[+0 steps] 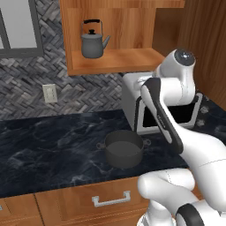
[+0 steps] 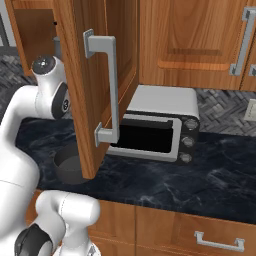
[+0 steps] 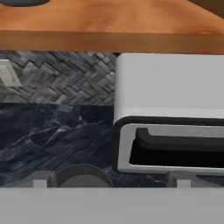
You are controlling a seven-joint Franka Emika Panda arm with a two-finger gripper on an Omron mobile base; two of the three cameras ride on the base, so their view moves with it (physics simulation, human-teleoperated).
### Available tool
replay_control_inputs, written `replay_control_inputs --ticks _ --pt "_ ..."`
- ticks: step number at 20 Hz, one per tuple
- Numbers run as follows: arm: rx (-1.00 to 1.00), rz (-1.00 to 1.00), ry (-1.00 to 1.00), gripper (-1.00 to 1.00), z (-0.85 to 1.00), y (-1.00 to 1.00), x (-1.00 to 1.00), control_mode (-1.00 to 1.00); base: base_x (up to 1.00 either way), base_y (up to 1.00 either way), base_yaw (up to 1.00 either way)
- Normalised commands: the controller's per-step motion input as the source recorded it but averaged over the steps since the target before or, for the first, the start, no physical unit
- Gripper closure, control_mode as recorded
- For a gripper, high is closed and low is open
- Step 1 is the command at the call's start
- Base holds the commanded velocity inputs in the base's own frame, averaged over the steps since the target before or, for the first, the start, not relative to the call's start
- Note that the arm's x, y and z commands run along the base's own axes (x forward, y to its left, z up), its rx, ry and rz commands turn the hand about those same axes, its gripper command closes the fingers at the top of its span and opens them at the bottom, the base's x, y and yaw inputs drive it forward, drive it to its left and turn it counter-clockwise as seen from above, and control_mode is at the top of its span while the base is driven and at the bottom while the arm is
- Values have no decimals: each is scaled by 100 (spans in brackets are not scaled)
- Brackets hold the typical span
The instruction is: Pick the kettle from the cabinet and place it on a stove burner. Then pick the pot from the counter and place it on another stove burner. Finally, turn both burners on.
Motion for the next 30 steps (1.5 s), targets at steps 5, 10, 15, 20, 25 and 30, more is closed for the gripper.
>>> replay_control_inputs --ticks 5,10,15,20,25,30 --pt "0 -2 -17 -100 25 5 0 -100 0 0 0" --pt "0 -2 -17 -100 25 2 0 -100 0 0 0" --pt "0 -2 -18 -100 30 6 0 -100 0 0 0" --pt "0 -2 -17 -100 31 7 0 -100 0 0 0" --pt "0 -1 -14 -100 28 2 0 -100 0 0 0" --pt "0 -2 -10 -100 30 1 0 -100 0 0 0"
